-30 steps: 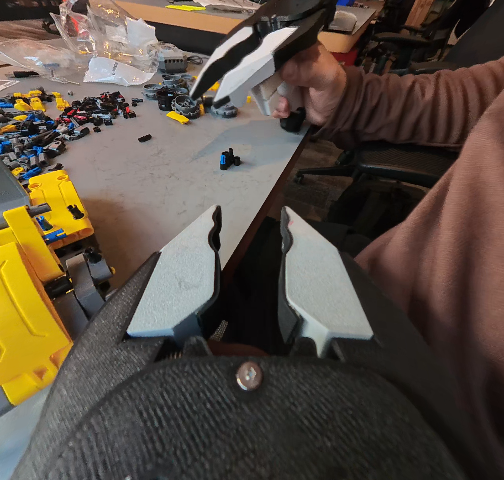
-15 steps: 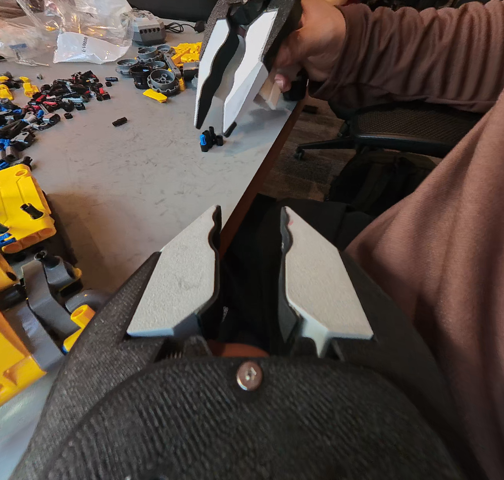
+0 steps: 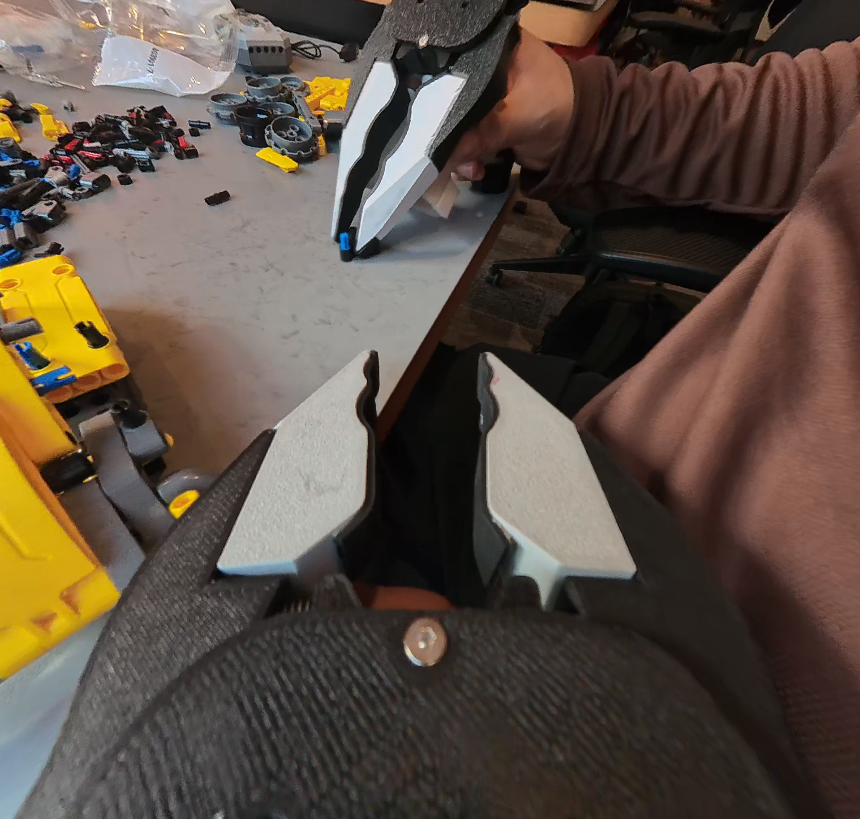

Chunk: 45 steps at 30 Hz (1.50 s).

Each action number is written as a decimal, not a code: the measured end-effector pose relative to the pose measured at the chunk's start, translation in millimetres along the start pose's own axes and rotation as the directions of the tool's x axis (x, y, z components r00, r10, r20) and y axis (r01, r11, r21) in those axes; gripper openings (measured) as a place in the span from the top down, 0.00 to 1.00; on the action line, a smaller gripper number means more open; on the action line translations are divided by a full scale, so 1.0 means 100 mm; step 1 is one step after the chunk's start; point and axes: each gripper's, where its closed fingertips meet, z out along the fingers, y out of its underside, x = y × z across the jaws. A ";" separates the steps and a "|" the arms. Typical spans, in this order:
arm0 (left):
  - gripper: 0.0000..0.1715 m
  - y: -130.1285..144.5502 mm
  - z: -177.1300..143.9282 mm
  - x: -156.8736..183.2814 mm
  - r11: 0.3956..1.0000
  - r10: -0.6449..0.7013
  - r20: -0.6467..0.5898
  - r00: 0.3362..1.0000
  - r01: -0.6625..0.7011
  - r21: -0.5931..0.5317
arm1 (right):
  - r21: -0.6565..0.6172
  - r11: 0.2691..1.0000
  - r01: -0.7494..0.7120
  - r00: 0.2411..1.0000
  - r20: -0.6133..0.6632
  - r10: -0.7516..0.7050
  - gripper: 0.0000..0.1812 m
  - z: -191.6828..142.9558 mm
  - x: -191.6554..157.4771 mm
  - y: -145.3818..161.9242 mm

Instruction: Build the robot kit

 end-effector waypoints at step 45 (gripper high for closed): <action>0.78 0.13 0.06 0.11 0.998 0.012 -0.045 0.999 -0.015 -0.059 | 0.141 0.929 -0.343 0.919 -0.157 0.363 0.90 0.05 0.31 -0.19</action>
